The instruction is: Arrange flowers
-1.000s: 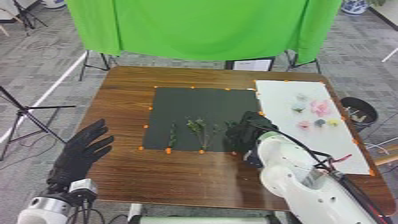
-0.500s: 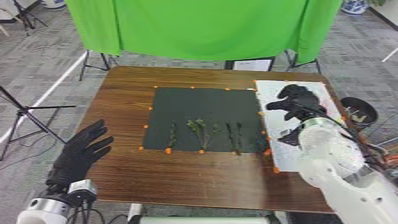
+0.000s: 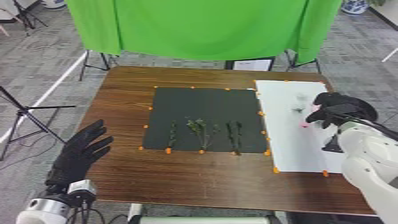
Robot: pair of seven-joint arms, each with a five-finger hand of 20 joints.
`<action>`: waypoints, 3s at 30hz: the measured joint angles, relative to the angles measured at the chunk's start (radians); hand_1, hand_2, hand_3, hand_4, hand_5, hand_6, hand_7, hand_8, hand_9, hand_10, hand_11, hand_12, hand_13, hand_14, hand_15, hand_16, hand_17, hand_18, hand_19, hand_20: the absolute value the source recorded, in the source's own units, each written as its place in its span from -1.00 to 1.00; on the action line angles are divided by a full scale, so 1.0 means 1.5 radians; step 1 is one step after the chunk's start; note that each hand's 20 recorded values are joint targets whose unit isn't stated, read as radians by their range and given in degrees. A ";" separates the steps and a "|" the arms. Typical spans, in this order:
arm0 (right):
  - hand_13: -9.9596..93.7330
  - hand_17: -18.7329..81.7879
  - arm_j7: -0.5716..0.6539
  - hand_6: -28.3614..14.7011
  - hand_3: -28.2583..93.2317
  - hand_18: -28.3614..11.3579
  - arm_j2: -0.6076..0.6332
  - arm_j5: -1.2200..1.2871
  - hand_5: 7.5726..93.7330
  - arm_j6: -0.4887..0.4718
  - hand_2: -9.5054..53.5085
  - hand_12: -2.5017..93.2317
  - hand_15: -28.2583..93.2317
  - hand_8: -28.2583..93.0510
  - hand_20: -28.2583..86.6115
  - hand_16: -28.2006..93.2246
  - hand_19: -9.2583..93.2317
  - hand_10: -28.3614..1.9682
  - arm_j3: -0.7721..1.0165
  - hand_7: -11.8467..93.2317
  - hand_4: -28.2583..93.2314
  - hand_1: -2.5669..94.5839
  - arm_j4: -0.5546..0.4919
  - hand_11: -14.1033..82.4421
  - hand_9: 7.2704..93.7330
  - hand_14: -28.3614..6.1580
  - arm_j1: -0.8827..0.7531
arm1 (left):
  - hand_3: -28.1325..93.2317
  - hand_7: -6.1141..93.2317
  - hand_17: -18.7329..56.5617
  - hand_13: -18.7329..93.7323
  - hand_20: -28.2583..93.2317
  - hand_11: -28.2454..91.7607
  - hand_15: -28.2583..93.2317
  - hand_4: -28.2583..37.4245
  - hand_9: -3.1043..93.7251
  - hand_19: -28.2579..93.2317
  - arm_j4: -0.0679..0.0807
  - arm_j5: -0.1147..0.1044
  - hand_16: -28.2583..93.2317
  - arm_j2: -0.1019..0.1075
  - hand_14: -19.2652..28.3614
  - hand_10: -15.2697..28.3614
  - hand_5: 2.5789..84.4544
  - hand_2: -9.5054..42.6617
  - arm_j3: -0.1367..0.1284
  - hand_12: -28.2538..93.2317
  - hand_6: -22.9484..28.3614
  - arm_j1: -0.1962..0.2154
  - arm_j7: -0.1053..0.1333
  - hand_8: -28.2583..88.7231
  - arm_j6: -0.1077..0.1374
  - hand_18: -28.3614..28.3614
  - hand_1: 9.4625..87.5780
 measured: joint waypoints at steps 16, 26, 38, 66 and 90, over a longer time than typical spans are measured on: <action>0.39 0.00 -0.011 0.24 0.90 -0.60 0.000 -0.018 -0.08 0.001 -1.00 -0.54 0.81 -0.76 0.49 -0.10 0.92 0.33 -0.051 -0.14 -1.00 -0.35 0.046 -0.31 0.15 0.18 0.003 | 0.61 -0.47 -0.75 -0.33 -0.39 -0.20 -0.02 -0.85 -0.48 0.14 0.001 0.000 -0.52 0.002 0.48 0.22 -0.34 -0.72 0.000 -0.23 0.04 -0.001 0.000 -0.69 0.000 0.84 -0.53; 0.64 0.21 -0.024 0.41 0.84 -0.57 0.000 -0.015 0.37 0.095 -1.00 0.02 0.79 -0.43 0.52 -0.01 1.00 0.66 -0.114 0.15 -1.00 0.07 0.083 -0.44 0.86 0.33 0.034 | 0.62 -0.48 -0.75 -0.32 -0.39 -0.20 -0.02 -0.85 -0.48 0.14 0.001 0.000 -0.52 0.003 0.49 0.22 -0.34 -0.72 0.001 -0.23 0.04 -0.002 0.000 -0.69 0.000 0.84 -0.53; 0.68 0.25 -0.062 0.36 0.86 -0.57 0.000 -0.030 0.50 0.144 -1.00 0.07 0.78 -0.43 0.56 0.01 1.00 0.68 -0.135 0.08 -1.00 0.07 0.079 -0.43 0.93 0.37 0.061 | 0.62 -0.48 -0.75 -0.32 -0.39 -0.20 -0.01 -0.86 -0.48 0.14 -0.007 -0.002 -0.52 0.010 0.49 0.22 -0.33 -0.72 -0.019 -0.23 0.04 0.007 0.001 -0.69 0.000 0.84 -0.54; 0.68 0.25 -0.380 0.40 0.87 -0.56 -0.286 -0.090 0.47 0.117 -1.00 0.05 0.80 -0.41 0.58 0.03 1.00 0.72 -0.562 0.09 -0.99 0.05 0.168 -0.45 0.93 0.38 0.479 | 0.60 -0.48 -0.75 -0.32 -0.39 -0.20 0.00 -0.86 -0.46 0.16 -0.004 -0.023 -0.52 0.056 0.52 0.25 -0.33 -0.70 -0.038 -0.23 0.05 -0.013 0.006 -0.69 0.005 0.87 -0.53; 0.66 0.25 -0.340 0.39 0.88 -0.53 -0.411 -0.200 0.47 0.190 -1.00 0.06 0.82 -0.41 0.63 0.06 1.00 0.69 -0.698 0.09 -1.00 0.02 0.326 -0.48 0.91 0.40 0.506 | 0.76 -0.40 -0.73 -0.36 -0.38 -0.18 -0.06 -0.99 -0.51 0.12 0.011 -0.019 -0.51 0.075 0.36 0.14 -0.35 -0.95 -0.010 -0.23 -0.06 -0.038 0.014 -0.72 0.040 0.77 -0.62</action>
